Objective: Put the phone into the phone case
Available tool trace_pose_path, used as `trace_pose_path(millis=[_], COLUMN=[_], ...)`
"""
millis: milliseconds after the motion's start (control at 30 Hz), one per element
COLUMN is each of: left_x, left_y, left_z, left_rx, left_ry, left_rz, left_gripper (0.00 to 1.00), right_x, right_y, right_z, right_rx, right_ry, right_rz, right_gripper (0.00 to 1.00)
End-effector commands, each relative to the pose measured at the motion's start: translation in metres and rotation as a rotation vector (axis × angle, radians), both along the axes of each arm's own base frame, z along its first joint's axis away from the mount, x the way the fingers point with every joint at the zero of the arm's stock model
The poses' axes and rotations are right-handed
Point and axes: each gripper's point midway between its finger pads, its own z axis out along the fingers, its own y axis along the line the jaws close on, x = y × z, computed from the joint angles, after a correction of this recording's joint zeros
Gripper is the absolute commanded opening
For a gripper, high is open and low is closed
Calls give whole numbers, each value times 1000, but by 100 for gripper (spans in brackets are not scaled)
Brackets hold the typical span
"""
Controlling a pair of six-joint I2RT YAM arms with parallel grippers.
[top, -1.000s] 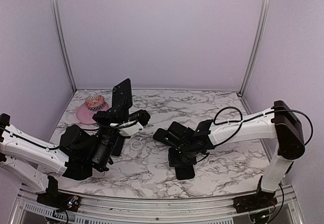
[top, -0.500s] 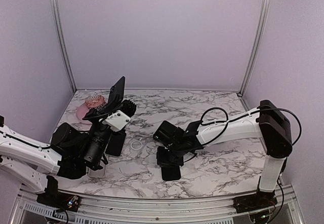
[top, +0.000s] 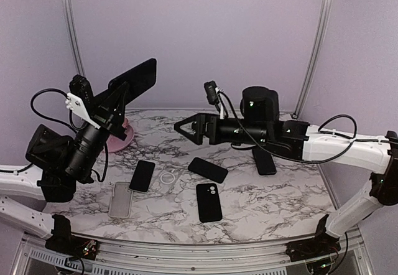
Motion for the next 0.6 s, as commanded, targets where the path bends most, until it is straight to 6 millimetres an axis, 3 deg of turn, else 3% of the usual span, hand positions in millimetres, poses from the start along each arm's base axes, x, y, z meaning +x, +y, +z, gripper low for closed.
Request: trace_pose_path(millis=[0, 133, 233, 367, 433, 567], left_x=[-28, -34, -41, -44, -41, -41], left_y=[-19, -29, -36, -44, -49, -56], left_z=[63, 90, 99, 100, 96, 91], left_rx=[-277, -386, -448, -493, -501, -494], left_ry=[-30, -24, -16, 13, 30, 44], left_rz=[-413, -614, -754, -843, -853, -883], left_gripper=[0, 0, 0, 0, 0, 0], right_x=[0, -22, -33, -48, -54, -56], right_y=[-19, -22, -25, -35, -39, -41], right_z=[124, 172, 204, 227, 233, 230], right_rx=[451, 564, 626, 690, 723, 746], right_ry=[-439, -640, -737, -806, -816, -796], right_rz=[182, 296, 337, 371, 391, 395], right_gripper=[97, 97, 98, 92, 83, 49])
